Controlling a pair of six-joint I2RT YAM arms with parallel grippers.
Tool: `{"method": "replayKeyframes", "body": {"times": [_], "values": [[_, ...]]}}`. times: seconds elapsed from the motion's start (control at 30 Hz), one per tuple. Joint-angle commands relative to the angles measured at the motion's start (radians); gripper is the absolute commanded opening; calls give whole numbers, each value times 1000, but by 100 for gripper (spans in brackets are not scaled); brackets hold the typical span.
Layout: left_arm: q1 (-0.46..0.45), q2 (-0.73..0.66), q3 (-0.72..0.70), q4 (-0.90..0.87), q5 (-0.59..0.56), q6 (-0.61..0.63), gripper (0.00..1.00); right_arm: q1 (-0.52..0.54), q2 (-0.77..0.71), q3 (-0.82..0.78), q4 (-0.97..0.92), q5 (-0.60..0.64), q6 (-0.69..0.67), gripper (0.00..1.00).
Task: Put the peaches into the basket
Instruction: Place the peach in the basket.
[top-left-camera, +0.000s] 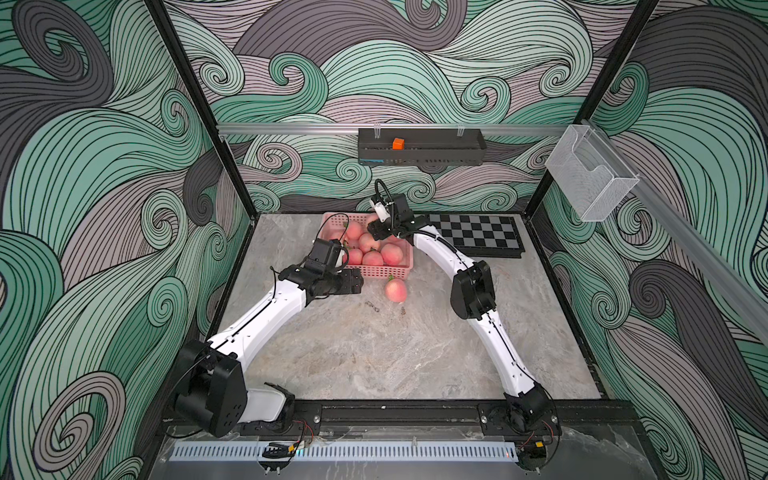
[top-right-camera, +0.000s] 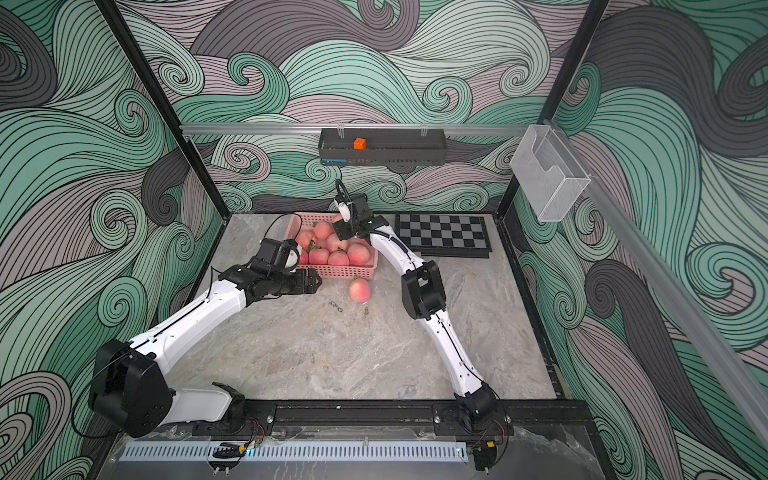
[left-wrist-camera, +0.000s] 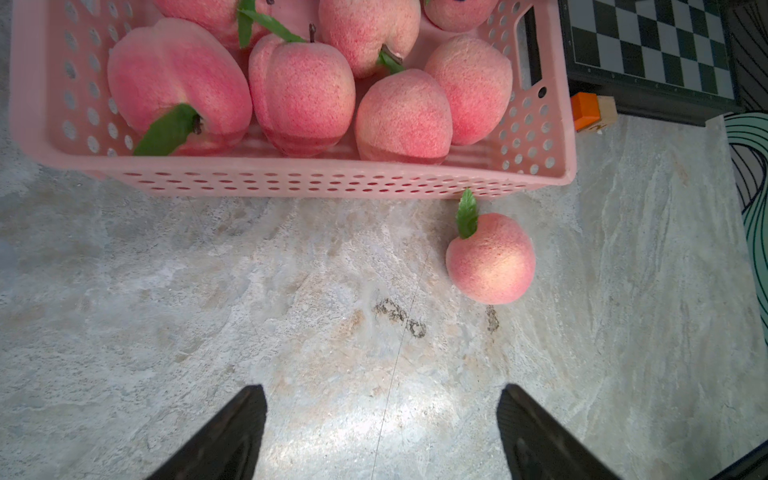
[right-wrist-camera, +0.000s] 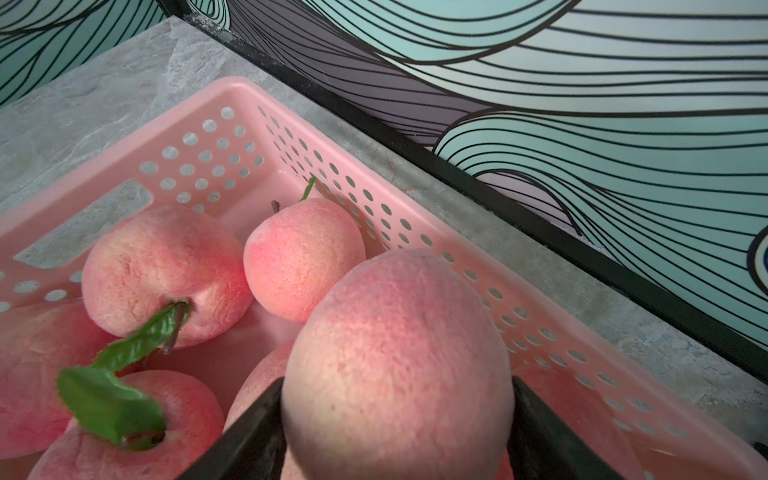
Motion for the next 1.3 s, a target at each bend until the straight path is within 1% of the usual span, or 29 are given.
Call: {"method": "replayKeyframes", "body": {"times": [0.0,0.23,0.47,0.7,0.83,0.93,1.0,1.1,1.17,1.27], "values": [[9,4,44,-11,19,5,88,3,20,25,7,0,-13,79],[14,4,39,-9,5,11,88,-5,27,25,7,-5,-4,80],[20,-1,42,-9,8,13,88,-8,27,26,2,-2,-10,89],[21,-11,41,-16,4,15,88,-9,-1,3,-5,-3,-11,89],[21,-23,46,-29,-2,21,88,-6,-66,-49,-4,-11,-10,89],[21,-36,50,-30,-10,21,88,-6,-144,-121,-2,-12,-6,89],[21,-44,52,-21,-15,18,88,-8,-215,-207,18,-22,6,90],[21,-47,56,3,-4,14,88,-10,-358,-404,83,-37,37,92],[21,-43,65,14,20,10,88,-9,-457,-547,125,-38,59,93],[21,-28,92,13,56,-5,89,-11,-581,-719,172,-43,88,94]]}}
